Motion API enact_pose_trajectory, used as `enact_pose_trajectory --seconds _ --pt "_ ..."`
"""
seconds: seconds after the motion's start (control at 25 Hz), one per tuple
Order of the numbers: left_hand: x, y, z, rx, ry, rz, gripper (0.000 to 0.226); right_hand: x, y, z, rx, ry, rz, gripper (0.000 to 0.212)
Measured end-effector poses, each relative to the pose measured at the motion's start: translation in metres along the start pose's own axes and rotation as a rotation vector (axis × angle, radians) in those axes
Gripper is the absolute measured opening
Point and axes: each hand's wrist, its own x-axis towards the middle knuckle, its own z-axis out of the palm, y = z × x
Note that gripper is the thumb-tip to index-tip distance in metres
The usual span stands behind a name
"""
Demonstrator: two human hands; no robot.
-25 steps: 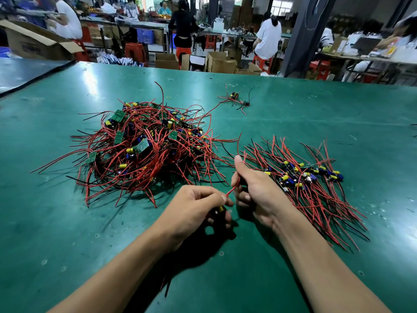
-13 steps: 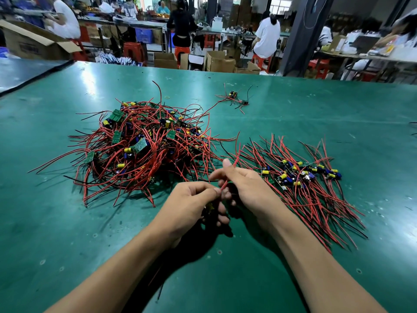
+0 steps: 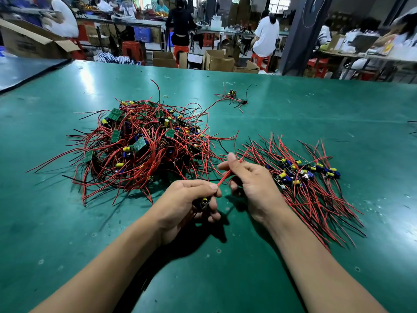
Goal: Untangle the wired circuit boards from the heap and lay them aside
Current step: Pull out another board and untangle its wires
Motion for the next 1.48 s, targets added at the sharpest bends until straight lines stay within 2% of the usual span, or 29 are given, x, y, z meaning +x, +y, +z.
enact_pose_trajectory --seconds 0.08,0.16,0.28,0.4,0.52,0.6,0.72,0.92,1.16,1.24,1.32,1.44,1.48 --pt "-0.001 -0.001 0.001 0.040 -0.016 0.005 0.015 0.003 -0.004 -0.002 0.117 0.097 -0.018 0.041" --pt "0.000 -0.001 0.001 0.053 -0.030 0.004 0.016 0.005 -0.007 -0.002 0.230 0.117 0.012 0.047" --pt "-0.001 -0.002 -0.001 0.087 -0.049 0.011 0.017 0.004 -0.013 -0.002 0.438 0.021 0.142 0.050" --pt "-0.003 -0.003 0.000 0.135 -0.054 0.030 0.017 0.002 -0.019 -0.008 0.642 -0.133 0.249 0.041" --pt "-0.003 -0.005 0.001 0.128 -0.033 0.026 0.017 0.001 -0.019 -0.010 0.733 -0.233 0.313 0.040" --pt "-0.003 -0.005 0.001 0.104 -0.016 0.020 0.017 0.002 -0.016 -0.009 0.690 -0.200 0.332 0.040" --pt "-0.003 -0.005 0.002 0.080 0.018 0.028 0.016 0.003 -0.012 -0.006 0.559 -0.060 0.298 0.040" --pt "0.000 -0.005 0.001 0.019 0.089 0.046 0.017 0.002 -0.008 0.000 0.239 0.002 0.201 0.078" --pt "0.001 -0.005 -0.002 -0.019 0.107 0.050 0.024 0.004 -0.005 -0.001 0.135 0.021 0.198 0.080" --pt "0.002 -0.004 -0.002 -0.047 0.121 0.053 0.030 0.005 -0.004 -0.002 0.112 0.027 0.207 0.069" --pt "0.003 -0.002 -0.002 -0.104 0.111 0.055 0.036 0.004 -0.002 -0.002 0.047 0.041 0.177 0.047" --pt "0.003 0.003 -0.001 -0.194 0.058 0.057 0.046 0.001 0.002 0.000 -0.189 0.067 -0.049 0.011" --pt "0.003 0.005 -0.001 -0.201 0.050 0.064 0.047 0.000 0.003 0.000 -0.270 0.083 -0.145 0.009"
